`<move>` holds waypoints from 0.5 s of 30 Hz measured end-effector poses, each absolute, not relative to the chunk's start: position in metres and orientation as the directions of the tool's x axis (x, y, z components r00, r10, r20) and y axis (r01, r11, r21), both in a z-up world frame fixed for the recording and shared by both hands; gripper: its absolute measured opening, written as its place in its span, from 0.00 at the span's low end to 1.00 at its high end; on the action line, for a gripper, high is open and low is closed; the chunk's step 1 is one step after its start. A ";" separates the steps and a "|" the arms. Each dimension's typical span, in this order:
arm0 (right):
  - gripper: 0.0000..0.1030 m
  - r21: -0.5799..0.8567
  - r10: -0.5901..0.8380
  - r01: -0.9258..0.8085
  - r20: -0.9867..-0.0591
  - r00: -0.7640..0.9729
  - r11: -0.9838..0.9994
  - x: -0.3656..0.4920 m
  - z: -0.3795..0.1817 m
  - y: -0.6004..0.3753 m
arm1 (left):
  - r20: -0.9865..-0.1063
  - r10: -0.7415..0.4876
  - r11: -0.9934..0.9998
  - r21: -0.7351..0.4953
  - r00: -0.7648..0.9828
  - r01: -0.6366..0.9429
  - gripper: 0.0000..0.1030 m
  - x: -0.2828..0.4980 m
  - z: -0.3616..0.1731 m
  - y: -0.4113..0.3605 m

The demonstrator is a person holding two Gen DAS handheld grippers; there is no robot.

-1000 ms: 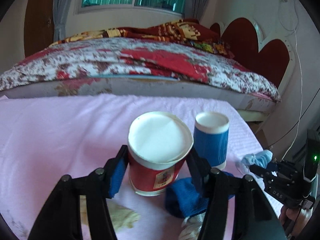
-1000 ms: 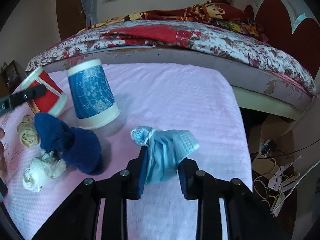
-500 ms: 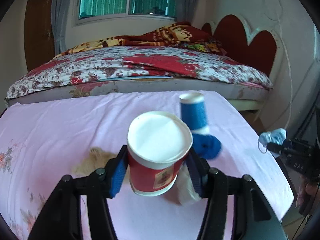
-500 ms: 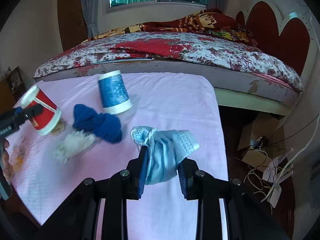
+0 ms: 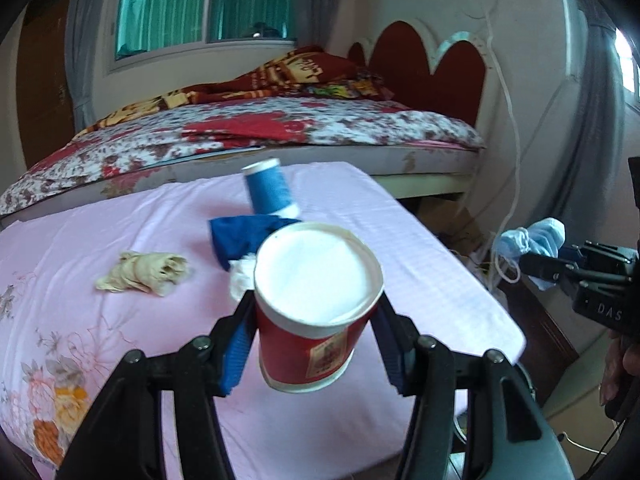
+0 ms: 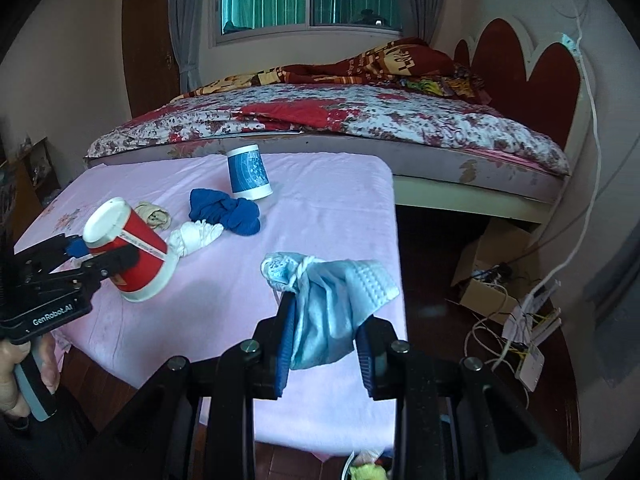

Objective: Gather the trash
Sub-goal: 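Carry the red cup and blue mask over the black bin and release both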

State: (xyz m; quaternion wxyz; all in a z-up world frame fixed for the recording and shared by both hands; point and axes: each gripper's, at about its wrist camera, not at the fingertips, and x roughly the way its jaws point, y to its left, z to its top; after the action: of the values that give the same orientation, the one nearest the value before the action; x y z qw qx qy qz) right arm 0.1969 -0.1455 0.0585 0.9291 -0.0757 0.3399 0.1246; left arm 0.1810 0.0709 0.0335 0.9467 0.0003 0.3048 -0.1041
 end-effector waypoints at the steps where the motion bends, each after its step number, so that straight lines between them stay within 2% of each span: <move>1: 0.29 -0.059 0.176 -0.280 -0.649 0.740 0.958 0.188 0.060 -0.150 | -0.575 -0.202 0.977 -0.059 0.793 0.206 0.55 0.177 0.034 0.065; 15: 0.29 -0.029 0.133 -0.196 -0.633 0.762 0.980 0.120 0.055 -0.219 | -0.580 -0.281 0.944 -0.025 0.765 0.328 0.55 0.135 0.031 -0.016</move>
State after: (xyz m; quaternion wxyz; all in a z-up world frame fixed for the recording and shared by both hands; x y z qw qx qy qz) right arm 0.1199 -0.2191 0.0551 0.9375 -0.0468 0.3335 0.0878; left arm 0.1349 -0.0157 0.0308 0.9386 0.0391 0.3020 -0.1620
